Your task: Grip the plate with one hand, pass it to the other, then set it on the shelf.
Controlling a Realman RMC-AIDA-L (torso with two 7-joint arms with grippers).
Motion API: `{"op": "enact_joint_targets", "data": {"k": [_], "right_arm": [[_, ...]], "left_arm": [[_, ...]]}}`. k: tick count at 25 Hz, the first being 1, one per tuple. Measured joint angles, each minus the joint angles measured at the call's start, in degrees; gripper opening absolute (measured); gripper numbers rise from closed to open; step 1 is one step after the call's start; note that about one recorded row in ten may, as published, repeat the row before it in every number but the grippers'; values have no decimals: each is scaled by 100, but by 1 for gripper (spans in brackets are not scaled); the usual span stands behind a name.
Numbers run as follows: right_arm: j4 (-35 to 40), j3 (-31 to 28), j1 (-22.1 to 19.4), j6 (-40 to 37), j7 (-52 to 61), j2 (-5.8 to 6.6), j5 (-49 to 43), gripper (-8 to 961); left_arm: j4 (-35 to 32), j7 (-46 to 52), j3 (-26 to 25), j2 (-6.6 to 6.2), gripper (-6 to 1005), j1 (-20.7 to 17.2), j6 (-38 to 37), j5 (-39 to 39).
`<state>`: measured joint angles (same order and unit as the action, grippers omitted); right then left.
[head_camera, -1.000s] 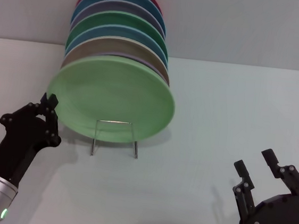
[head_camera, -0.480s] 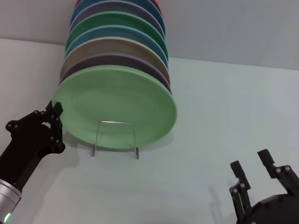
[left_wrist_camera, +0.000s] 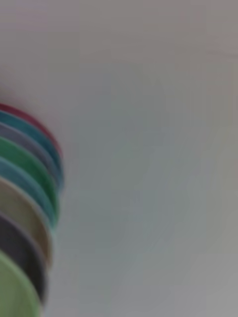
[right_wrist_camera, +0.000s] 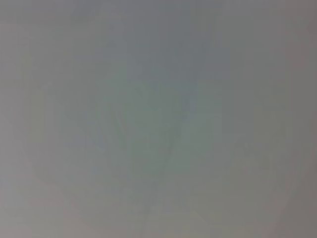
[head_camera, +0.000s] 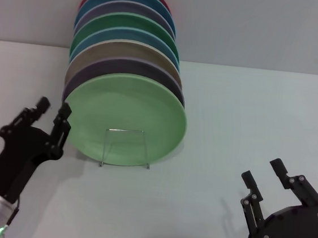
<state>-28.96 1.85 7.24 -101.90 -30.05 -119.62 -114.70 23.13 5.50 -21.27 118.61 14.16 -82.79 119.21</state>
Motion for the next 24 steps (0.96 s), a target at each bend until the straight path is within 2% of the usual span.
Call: {"op": "enact_joint_targets", "data": {"k": [1,3,4,5,6,8,10,13,15,16,17,19,20,21,23,24], "right_arm": [[0,0,0,0,0,0,0,382],[0,-12,4,32,0,0,0,382],[0,-25,8,46,0,0,0,382],[0,-51,13,65,0,0,0,382],[0,-51,13,65,0,0,0,382],[4,-107,16,61,0,0,0,382],[9,-348,6,31,7,4,0,383],[14,-583,-7,23,96,16,3,383],[94,-1018,-37,19,659,30,7,383],[94,-1018,-37,19,659,30,7,383],[300,-1296,-45,15,1311,37,8,383],[451,-1425,-35,17,1712,36,8,383],[825,-1717,30,28,2536,38,9,383],[825,-1717,30,28,2536,38,9,383],[1509,-2159,245,172,3844,45,9,383],[1509,-2159,245,172,3844,45,9,383]], "left_arm": [[0,0,0,0,220,0,0,0],[-33,-12,150,-5,258,-141,-607,5],[-67,-17,234,-6,277,-220,-962,6],[-136,-13,380,-7,296,-357,-1630,7],[-136,-13,380,-7,367,-357,-1630,7],[-231,1,493,-6,509,-493,-2291,7],[-388,48,503,-10,517,-555,-2721,7],[-518,164,467,-20,529,-544,-2768,-9],[-647,472,257,-20,598,-508,-2641,-43],[-647,472,257,-20,633,-508,-2641,-43],[-661,547,130,-15,667,-500,-2516,-45],[-667,589,-25,-7,730,-484,-2293,-46],[-669,588,-126,-6,757,-467,-2140,-45],[-669,588,-126,-6,785,-467,-2140,-45],[-682,608,-265,-17,840,-424,-1924,-47],[-682,608,-265,-17,840,-424,-1924,-47]]}}
